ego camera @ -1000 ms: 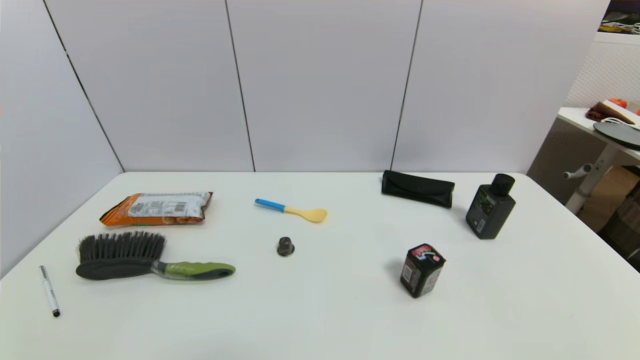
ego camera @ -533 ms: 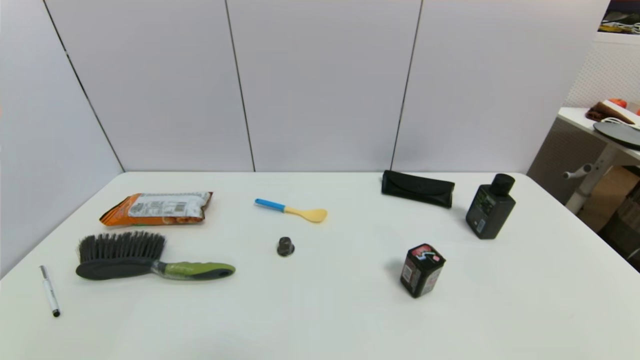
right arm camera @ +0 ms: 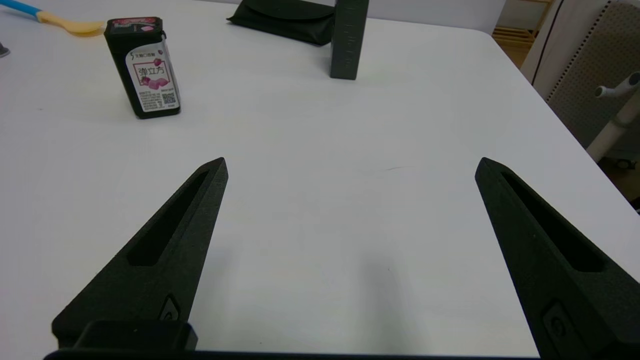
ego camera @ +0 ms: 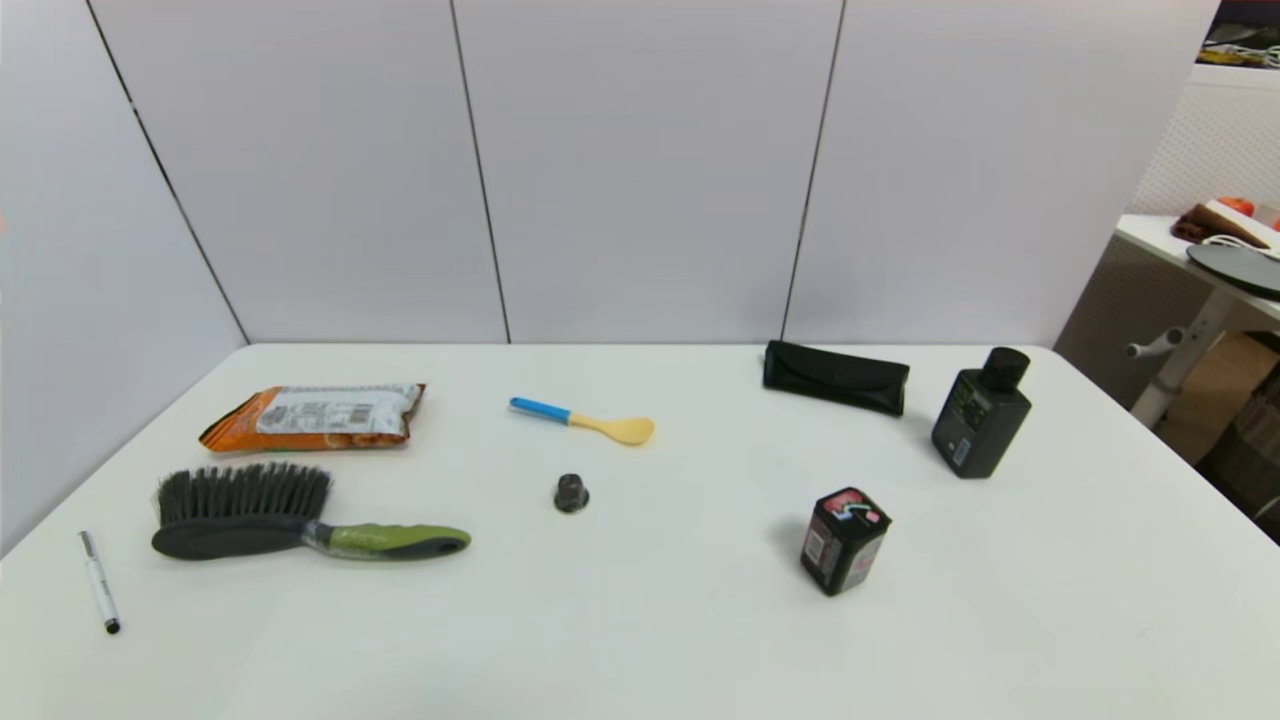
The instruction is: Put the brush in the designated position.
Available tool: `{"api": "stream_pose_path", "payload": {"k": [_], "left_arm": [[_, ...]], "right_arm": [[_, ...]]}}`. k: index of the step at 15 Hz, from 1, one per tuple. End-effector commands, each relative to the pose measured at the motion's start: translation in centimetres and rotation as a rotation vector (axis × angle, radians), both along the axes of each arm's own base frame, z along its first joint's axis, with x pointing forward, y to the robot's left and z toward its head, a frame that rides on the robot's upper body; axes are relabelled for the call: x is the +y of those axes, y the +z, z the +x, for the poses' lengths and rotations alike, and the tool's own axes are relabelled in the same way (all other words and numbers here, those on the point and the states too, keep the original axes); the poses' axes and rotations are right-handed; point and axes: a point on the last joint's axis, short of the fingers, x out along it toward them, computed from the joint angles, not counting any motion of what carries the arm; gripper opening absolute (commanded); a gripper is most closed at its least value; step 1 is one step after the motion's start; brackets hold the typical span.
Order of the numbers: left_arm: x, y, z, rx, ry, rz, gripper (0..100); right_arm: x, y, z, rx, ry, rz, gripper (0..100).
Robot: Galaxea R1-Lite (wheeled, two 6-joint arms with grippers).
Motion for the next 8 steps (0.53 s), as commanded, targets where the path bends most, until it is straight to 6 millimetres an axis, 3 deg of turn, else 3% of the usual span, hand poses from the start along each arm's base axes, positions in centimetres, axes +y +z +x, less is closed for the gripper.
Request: {"api": "stream_pose_path", "payload": {"k": [1,2,4,8], "left_arm": [[0.0,1.0,-0.2,-0.06,-0.005,0.036,100],[0.0,2.3,-0.6,-0.092,-0.003,0.049,100],[0.0,7.3,-1.1,-0.067,-0.002,0.102,100],[0.1,22.8,2.1,0.124,-0.041,0.289,100]], "right_arm": [[0.0,0.0,0.0,0.002,0.001,-0.001,100],[0.0,0.0,0.0,0.002,0.001,-0.001,100],[0.0,0.0,0.0,0.002,0.001,-0.001,100],[0.0,0.0,0.0,0.002,0.001,-0.001,100]]}}
